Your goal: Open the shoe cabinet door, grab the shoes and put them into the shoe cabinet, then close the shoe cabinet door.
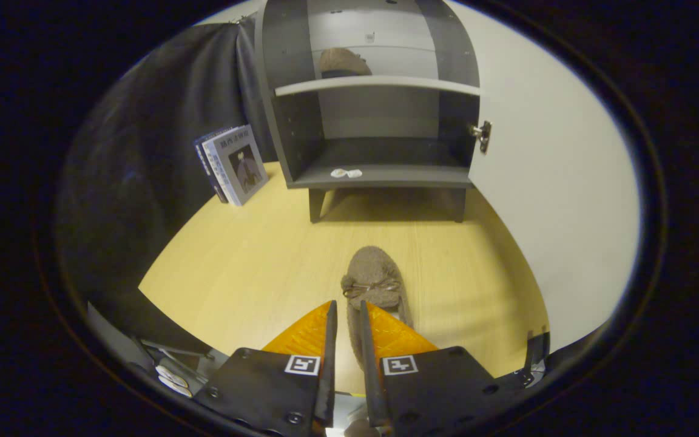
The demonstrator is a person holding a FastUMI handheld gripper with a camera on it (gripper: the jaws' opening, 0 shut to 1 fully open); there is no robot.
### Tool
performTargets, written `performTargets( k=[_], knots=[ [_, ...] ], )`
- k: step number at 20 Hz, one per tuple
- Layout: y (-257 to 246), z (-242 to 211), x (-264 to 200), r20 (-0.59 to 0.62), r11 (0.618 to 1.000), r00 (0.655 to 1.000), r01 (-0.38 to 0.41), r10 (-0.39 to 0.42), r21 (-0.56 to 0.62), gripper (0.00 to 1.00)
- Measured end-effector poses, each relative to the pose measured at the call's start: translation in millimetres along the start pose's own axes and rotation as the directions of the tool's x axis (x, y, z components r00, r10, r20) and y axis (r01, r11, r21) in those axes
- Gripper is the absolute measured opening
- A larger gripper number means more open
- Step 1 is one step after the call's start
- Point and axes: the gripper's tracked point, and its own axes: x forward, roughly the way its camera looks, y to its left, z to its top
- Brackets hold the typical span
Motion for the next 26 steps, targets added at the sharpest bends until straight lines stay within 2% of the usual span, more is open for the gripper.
performTargets(
  k=[7, 10, 14, 16, 17, 18, 22, 26],
  knots=[
    [-5, -56, 53, -0.166, 0.998, 0.986, 0.024, -0.033, -0.054, 0.23],
    [-4, -66, 66, -0.206, 0.997, 0.978, 0.024, -0.039, -0.074, 0.24],
    [-8, -66, 67, -0.209, 0.994, 0.975, 0.053, -0.073, -0.100, 0.24],
    [-7, -69, 74, -0.199, 0.992, 0.977, 0.057, -0.079, -0.112, 0.14],
    [-6, -64, 72, -0.197, 0.992, 0.977, 0.060, -0.081, -0.111, 0.14],
    [-6, -66, 70, -0.198, 0.993, 0.977, 0.064, -0.084, -0.103, 0.05],
    [-4, -50, 63, -0.160, 0.996, 0.984, 0.068, -0.076, -0.052, 0.05],
    [-9, -12, 55, -0.084, 0.995, 0.992, 0.091, -0.095, -0.040, 0.05]
  ],
)
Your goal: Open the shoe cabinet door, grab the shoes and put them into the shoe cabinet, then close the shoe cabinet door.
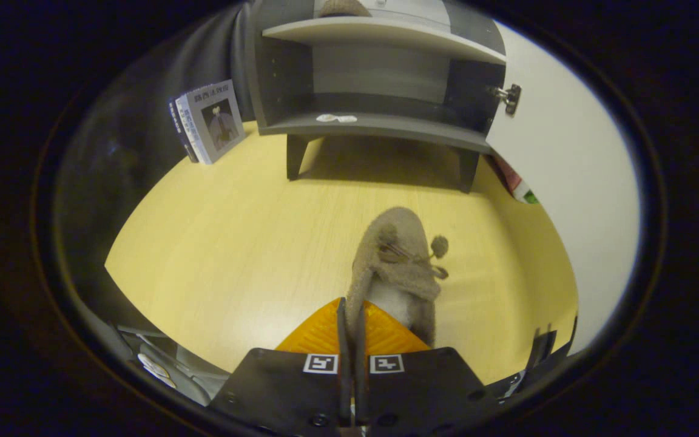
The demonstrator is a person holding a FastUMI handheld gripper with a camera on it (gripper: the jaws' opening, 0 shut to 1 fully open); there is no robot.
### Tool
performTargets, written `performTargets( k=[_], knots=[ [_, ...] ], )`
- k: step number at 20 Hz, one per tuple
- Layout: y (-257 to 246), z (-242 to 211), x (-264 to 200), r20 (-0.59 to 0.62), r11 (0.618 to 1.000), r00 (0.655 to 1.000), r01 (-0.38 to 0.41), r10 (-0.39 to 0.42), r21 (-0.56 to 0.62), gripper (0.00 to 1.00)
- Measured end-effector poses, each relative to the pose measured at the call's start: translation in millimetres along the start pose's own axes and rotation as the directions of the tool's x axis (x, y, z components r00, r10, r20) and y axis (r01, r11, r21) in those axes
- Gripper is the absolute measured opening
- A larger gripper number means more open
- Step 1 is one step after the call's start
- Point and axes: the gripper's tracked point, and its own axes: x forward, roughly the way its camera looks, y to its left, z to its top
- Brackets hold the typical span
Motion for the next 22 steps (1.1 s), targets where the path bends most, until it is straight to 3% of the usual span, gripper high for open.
performTargets(
  k=[9, 22],
  knots=[
    [-23, 99, -58, 0.196, 0.997, 0.978, 0.061, -0.069, 0.046, 0.05],
    [-68, 285, -137, 0.500, 0.977, 0.843, 0.209, -0.198, 0.036, 0.05]
  ],
)
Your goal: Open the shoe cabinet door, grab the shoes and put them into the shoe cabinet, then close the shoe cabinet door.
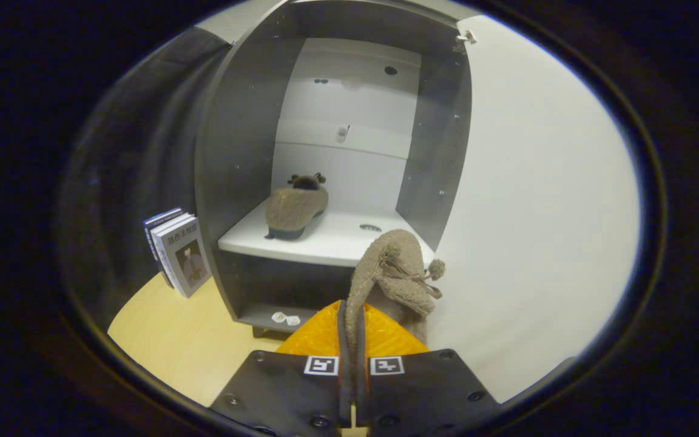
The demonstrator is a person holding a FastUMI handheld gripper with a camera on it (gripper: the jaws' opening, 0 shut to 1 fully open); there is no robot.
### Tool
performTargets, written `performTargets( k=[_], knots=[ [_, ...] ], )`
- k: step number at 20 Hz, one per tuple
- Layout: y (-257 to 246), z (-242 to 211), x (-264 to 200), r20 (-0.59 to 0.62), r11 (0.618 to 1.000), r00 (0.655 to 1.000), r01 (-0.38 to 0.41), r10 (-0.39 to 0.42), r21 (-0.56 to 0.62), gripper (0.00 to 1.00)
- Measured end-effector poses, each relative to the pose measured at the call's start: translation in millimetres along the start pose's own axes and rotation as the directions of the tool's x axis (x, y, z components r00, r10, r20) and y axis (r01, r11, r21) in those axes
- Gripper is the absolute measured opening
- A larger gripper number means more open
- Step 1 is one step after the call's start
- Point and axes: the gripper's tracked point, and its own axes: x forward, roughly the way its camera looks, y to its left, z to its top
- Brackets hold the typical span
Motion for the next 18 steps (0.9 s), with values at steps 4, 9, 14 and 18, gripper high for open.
performTargets(
  k=[4, 9, 14, 18],
  knots=[
    [-8, 43, 32, 0.053, 0.999, 0.998, 0.030, -0.028, -0.037, 0.05],
    [-11, 82, 79, 0.078, 0.995, 0.996, 0.051, -0.044, -0.090, 0.05],
    [-8, 106, 126, 0.075, 0.988, 0.996, 0.051, -0.040, -0.148, 0.05],
    [-1, 116, 161, 0.066, 0.985, 0.997, 0.042, -0.031, -0.167, 0.05]
  ],
)
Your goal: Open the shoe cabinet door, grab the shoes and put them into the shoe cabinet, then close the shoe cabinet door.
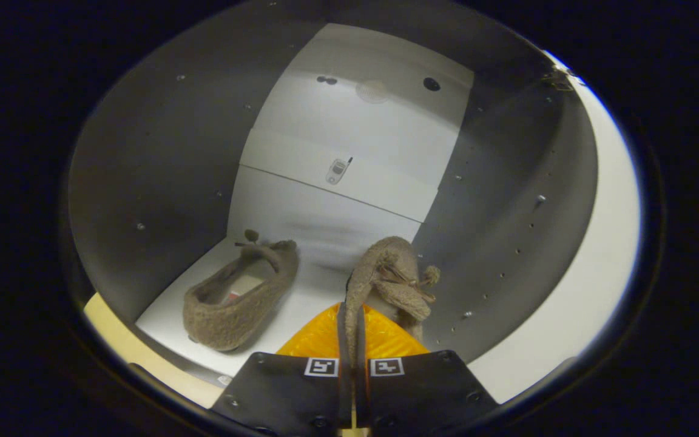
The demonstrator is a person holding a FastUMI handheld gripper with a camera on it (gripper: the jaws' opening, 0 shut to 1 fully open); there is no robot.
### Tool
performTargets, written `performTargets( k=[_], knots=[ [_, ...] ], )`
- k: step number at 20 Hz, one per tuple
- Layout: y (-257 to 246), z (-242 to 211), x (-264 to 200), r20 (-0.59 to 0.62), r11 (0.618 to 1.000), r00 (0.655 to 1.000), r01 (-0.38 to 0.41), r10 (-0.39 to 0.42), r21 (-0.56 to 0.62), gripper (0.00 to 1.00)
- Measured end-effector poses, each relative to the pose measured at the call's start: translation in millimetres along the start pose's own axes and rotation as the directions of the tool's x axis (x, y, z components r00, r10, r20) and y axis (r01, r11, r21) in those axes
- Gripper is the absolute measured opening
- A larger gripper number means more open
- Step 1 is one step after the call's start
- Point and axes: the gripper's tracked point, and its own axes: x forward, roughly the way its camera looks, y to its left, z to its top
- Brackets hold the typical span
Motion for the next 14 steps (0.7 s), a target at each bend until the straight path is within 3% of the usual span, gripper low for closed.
performTargets(
  k=[6, 14],
  knots=[
    [18, -7, 45, -0.050, 0.999, 0.999, -0.024, 0.022, -0.026, 0.05],
    [31, -7, 64, -0.050, 0.999, 0.999, -0.019, 0.017, -0.032, 0.05]
  ],
)
